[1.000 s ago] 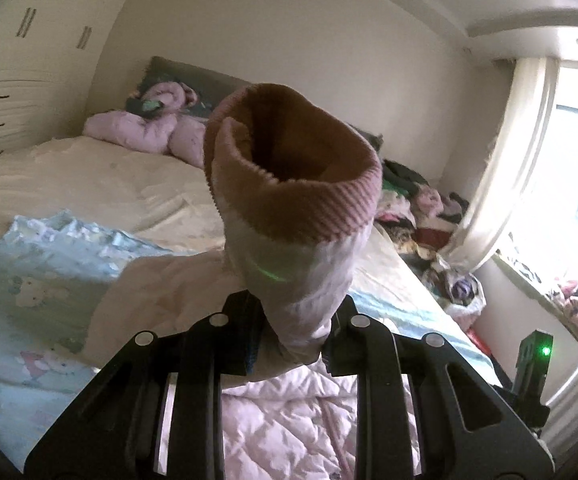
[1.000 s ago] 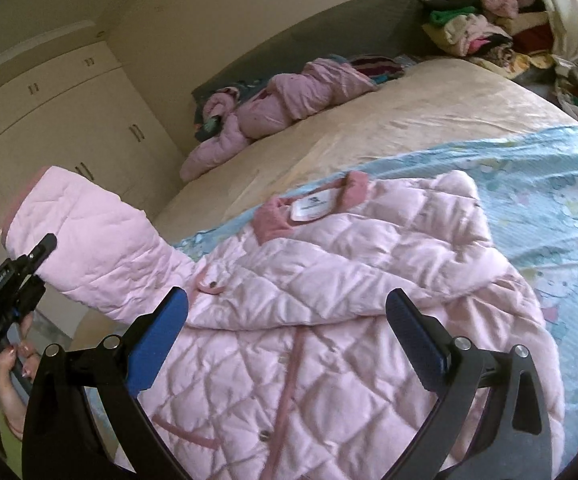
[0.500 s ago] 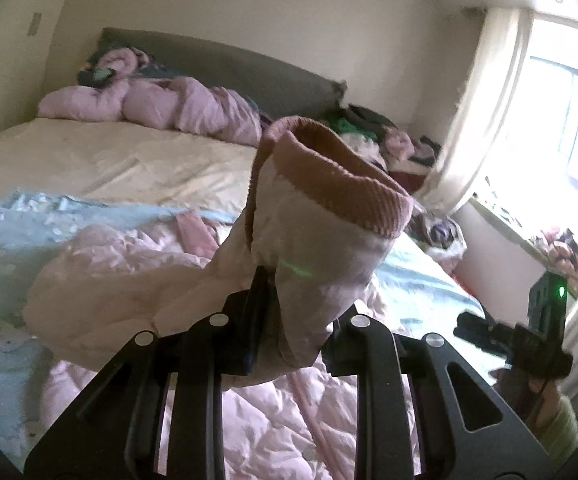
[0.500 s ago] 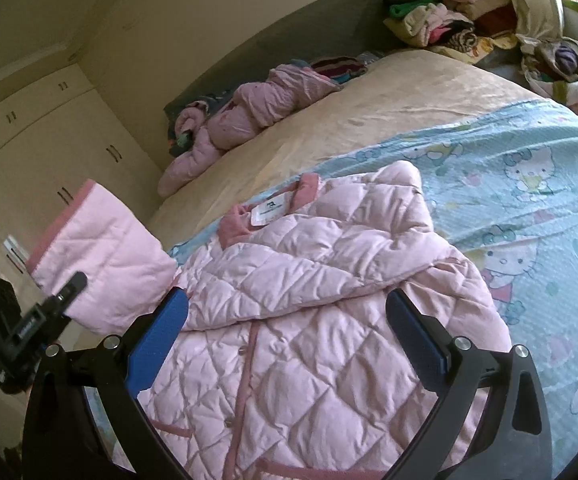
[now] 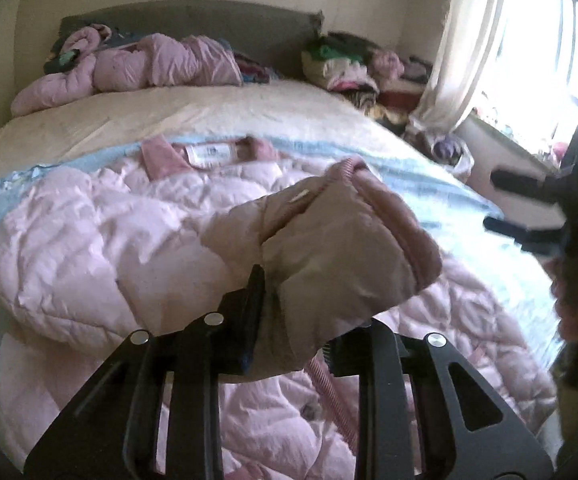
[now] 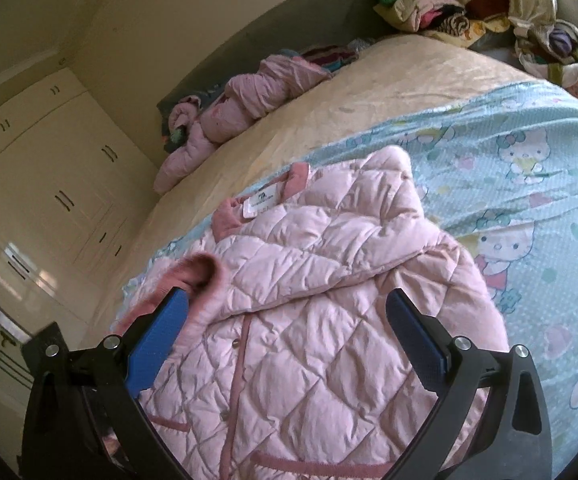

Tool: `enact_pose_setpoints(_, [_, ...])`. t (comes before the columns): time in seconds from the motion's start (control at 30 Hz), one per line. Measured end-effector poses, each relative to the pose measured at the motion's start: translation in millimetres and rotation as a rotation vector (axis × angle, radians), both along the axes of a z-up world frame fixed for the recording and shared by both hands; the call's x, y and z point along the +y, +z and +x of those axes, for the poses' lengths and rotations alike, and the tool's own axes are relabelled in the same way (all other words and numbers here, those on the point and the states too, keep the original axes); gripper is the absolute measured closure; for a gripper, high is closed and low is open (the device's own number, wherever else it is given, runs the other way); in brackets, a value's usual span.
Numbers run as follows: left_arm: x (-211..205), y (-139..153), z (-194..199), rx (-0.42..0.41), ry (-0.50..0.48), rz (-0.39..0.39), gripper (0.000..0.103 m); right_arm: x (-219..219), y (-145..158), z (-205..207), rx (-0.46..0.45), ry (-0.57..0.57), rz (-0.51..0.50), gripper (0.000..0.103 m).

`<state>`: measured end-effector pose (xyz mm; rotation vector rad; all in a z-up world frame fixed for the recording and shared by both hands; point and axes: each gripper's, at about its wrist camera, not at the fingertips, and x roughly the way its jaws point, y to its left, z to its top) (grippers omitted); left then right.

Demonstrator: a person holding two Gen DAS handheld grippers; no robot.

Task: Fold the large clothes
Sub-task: 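Lay the sleeve across the jacket front with the left tool and release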

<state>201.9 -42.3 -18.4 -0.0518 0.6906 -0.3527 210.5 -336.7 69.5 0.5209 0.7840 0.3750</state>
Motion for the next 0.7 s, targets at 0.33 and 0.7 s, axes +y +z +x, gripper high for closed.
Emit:
enact_pose_setpoints(0.33, [-20.2,-28.0,-12.9,0.040,-0.014,0.172,0.064,19.4,-23.4,7.8,0.133,0.072,0.094,0.004])
enact_pose_setpoints(0.7, [-7.0,-30.5,-42.4,0.061,0.000,0.251,0.014,69.1,-56.0,23.1,0.281,0.157,0.161,0.004])
